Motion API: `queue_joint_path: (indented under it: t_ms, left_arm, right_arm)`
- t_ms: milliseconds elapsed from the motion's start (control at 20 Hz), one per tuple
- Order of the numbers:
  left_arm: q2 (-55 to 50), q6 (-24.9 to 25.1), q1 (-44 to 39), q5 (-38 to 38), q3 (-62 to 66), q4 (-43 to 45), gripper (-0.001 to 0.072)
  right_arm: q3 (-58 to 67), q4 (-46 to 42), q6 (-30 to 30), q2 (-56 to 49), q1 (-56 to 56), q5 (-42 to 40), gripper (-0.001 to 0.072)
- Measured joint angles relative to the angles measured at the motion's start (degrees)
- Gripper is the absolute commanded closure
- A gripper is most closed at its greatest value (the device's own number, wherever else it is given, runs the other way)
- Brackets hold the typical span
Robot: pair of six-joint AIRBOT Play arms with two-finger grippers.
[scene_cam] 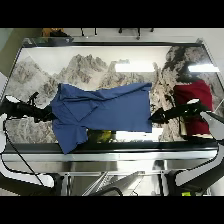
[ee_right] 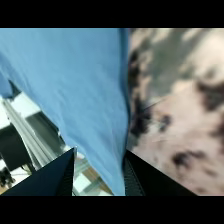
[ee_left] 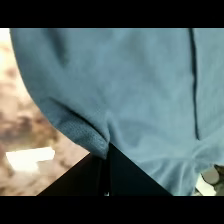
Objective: Fold the shirts.
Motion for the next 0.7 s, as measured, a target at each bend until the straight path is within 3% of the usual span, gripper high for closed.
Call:
queue_joint_path:
  t_ms: [100, 150, 250, 300, 350, 550, 700]
  left_arm:
    - [0.00, -0.02, -0.09, -1.14, 0.11, -0.11, 0.0686]
    - [-0.02, -0.02, -0.11, -1.60, 0.13, -0.15, 0.0686]
    - [0.00, 0.00, -0.11, -2.86, 0.20, -0.20, 0.0686]
    - [0.07, -0.02, -0.13, -3.28, 0.20, -0.20, 0.0687]
    - [0.39, 0.00, -0.13, -3.63, 0.20, -0.20, 0.0687]
    - [4.85, 0.20, -0.13, -3.87, 0.22, -1.55, 0.0687]
    - [12.31, 1.92, -0.09, -4.33, 1.73, -8.11, 0.0687]
  right_arm:
    - [-0.94, -0.04, 0.28, 0.04, 3.08, -0.50, 0.0371]
    - [-1.22, -0.20, 0.63, 0.13, 4.85, -0.85, 0.0475]
    - [-1.57, -1.05, 1.05, 0.70, 8.07, -1.97, 0.0492]
    - [-1.75, -1.14, 1.05, 1.22, 9.31, -2.25, 0.0565]
    - [-1.77, -1.60, 1.38, 2.03, 10.16, -2.86, 0.0693]
    - [0.13, -1.46, 3.50, 9.35, 11.56, -3.96, 0.0699]
    - [5.53, 0.04, 5.03, 17.40, 11.82, -5.09, 0.0699]
